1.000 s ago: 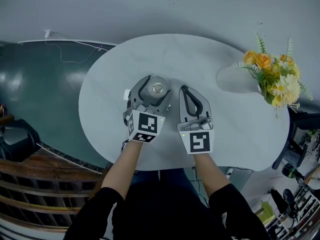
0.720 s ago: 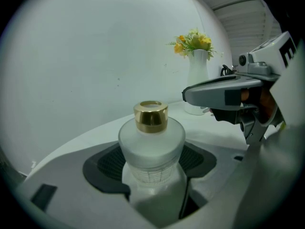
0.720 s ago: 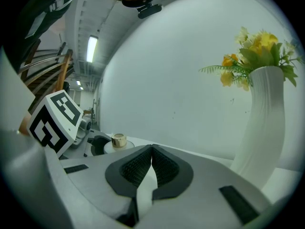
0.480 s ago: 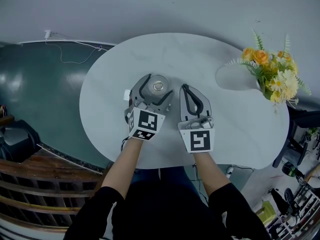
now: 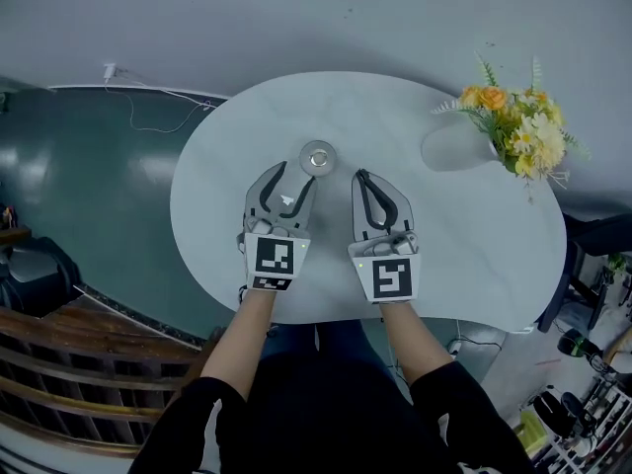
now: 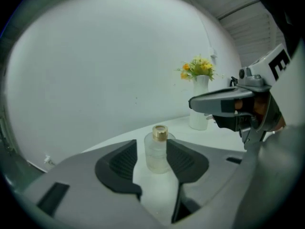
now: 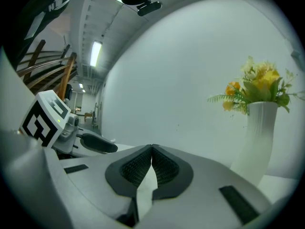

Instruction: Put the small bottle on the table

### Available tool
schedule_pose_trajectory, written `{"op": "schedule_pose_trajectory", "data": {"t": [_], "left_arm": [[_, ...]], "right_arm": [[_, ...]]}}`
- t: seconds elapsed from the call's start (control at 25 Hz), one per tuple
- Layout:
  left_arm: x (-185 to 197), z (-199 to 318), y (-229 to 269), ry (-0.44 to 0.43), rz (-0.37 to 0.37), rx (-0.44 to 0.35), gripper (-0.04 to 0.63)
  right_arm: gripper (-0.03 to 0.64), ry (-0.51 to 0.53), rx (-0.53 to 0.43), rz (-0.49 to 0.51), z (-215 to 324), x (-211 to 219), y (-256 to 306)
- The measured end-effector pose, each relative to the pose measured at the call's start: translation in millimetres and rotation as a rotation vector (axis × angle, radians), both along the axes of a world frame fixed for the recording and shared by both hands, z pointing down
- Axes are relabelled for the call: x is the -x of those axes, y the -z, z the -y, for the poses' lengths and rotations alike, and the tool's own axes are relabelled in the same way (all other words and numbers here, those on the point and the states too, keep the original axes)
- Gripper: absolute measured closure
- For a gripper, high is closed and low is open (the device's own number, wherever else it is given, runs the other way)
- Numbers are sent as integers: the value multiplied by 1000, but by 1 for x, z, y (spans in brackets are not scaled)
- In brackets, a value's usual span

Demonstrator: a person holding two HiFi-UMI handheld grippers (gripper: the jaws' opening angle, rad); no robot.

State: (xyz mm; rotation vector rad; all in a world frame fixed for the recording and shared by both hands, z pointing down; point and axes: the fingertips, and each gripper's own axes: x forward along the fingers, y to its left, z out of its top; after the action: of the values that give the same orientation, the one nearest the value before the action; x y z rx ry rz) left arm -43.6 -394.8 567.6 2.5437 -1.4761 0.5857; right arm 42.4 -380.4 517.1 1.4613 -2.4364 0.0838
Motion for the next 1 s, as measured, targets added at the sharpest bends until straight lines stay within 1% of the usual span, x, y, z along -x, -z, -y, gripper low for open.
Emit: {"op": "schedule_pose_trajectory", "data": {"t": [0.04,0.12,0.16,0.24,0.36,0.44,0.56,0.64,0.72,1.0], "left_arm": [[3,-4,10,19,-1,-18,431],[8,-13,28,48,1,-46,526],[9,-17,37,60,-1,-60,552],[11,-27,56,76,-13,-93,579],[10,-45,88,83,-39,-144,588],[13,-53,111,89,-76,-181,588],[21,-67,141,98,-133,-222,588],[21,-80,164,99,-151,-255,589],[20,-93,187,98,-157,-285,588],[19,-135,235,117,-146,-314,589]], "right_arm": [[594,1,-10,2,-4,0,6],[594,5,-33,2,-12,1,18],[594,6,-47,2,-16,1,24],[594,3,-76,7,-25,-1,38],[594,-15,-101,17,-42,-7,59],[594,-22,-124,21,-48,-8,74],[594,-18,-184,44,-59,-4,97],[594,-23,-176,55,-74,-5,112],[594,-28,-183,66,-87,-9,129],[594,-47,-248,102,-121,-27,184]]}}
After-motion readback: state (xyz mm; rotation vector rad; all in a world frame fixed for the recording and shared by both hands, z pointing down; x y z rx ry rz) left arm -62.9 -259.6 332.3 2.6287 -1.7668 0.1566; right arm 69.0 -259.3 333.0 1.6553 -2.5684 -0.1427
